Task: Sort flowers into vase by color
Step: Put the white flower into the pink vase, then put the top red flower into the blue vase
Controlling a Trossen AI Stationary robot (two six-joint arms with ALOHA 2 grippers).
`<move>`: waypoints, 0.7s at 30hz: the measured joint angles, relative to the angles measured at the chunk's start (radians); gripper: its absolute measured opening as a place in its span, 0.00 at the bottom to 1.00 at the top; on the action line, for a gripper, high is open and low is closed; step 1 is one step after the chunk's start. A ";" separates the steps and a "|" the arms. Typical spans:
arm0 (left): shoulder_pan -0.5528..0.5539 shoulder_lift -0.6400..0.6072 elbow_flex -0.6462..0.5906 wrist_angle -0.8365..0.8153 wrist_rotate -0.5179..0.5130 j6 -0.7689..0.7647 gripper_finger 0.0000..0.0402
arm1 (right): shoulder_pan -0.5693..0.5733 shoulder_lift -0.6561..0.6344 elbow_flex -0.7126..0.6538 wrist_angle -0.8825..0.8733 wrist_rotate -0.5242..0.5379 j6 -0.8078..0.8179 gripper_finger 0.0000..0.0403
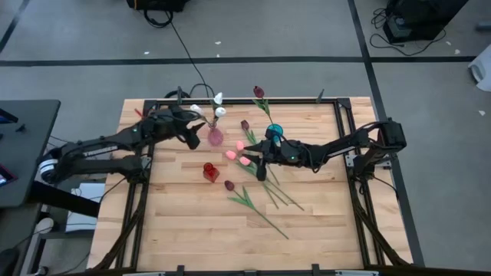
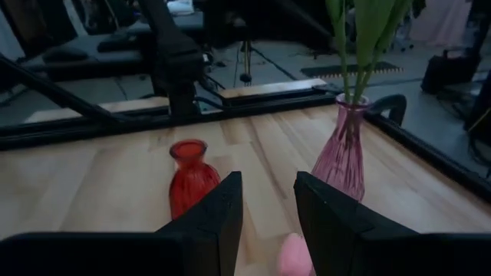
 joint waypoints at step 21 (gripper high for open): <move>-0.228 -0.182 -0.207 0.205 0.043 -0.114 0.48 | 0.135 0.000 0.281 -1.068 0.079 0.443 0.33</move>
